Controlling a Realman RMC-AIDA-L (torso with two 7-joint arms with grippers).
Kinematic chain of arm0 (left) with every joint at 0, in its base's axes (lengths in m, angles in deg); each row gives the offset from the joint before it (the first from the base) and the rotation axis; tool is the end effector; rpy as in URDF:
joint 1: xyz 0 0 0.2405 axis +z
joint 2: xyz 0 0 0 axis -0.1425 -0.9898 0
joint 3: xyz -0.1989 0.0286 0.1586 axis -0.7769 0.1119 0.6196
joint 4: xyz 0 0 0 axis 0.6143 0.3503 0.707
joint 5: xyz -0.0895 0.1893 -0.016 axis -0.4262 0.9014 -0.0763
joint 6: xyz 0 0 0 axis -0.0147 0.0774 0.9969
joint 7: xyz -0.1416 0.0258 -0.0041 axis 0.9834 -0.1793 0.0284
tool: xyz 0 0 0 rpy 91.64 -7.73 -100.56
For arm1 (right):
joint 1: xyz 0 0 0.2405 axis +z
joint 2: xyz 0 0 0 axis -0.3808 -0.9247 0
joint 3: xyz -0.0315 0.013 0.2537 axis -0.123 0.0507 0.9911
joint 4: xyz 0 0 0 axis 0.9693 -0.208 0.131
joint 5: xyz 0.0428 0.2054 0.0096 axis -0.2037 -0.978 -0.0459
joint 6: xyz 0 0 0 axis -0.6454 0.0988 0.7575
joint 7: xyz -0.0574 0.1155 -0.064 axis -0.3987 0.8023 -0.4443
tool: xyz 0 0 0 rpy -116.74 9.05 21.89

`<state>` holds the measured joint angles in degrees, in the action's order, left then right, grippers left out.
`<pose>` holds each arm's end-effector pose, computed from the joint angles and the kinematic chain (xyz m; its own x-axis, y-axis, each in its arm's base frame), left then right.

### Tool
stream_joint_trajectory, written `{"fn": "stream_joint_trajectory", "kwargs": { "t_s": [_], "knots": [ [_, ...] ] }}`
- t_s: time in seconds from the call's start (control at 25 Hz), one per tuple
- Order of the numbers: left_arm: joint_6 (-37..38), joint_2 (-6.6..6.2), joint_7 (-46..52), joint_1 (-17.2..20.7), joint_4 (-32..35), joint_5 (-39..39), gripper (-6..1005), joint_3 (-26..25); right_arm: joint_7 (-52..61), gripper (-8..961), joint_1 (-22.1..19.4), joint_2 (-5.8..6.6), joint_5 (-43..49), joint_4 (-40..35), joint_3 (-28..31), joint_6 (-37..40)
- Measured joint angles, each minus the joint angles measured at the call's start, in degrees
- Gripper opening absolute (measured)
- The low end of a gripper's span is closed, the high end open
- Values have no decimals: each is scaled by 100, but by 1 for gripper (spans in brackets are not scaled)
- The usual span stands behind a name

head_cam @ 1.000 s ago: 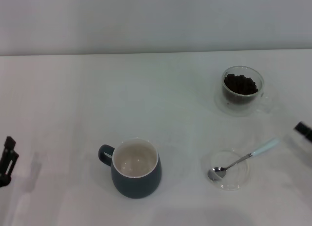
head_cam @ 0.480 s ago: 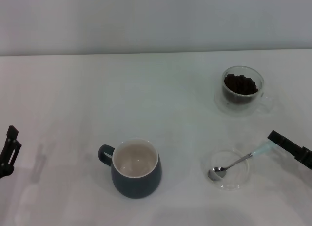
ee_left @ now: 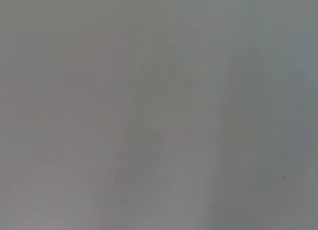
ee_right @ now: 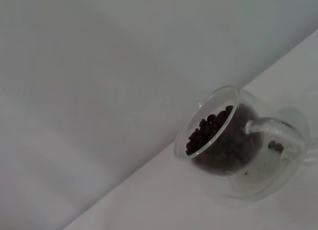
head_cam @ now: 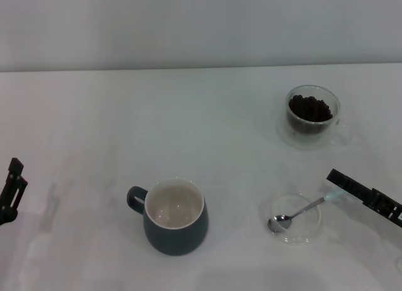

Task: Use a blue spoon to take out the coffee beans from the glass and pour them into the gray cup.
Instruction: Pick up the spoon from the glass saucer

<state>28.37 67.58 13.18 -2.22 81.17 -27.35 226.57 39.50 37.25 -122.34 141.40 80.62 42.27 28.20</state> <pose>-0.3456 0.2251 -0.0347 0.6163 -0.0534 0.7857 0.7710 -0.1627 -0.6157 0.3833 0.2383 -0.0192 0.0153 -0.5613 -0.8275 -0.9803 -0.1712 0.0980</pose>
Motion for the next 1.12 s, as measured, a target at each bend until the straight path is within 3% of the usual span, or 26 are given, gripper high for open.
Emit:
{"fn": "stream_joint_trajectory", "kwargs": {
  "t_s": [0.16,0.6,0.8,0.92,1.12],
  "knots": [
    [0,3,1,-9,0,0,733,-4,6,860,5,0,0,9,-27,1],
    [0,-2,1,-21,1,-7,732,-6,39,674,8,0,0,69,-33,-13],
    [-1,-2,1,-22,0,-17,732,-6,58,434,8,0,-2,71,-33,-4],
    [0,-2,1,-22,1,-21,732,-6,70,206,8,0,-2,71,-33,22],
    [-1,-2,1,-21,1,-30,733,-9,78,191,7,0,-42,71,-5,120]
  ]
}}
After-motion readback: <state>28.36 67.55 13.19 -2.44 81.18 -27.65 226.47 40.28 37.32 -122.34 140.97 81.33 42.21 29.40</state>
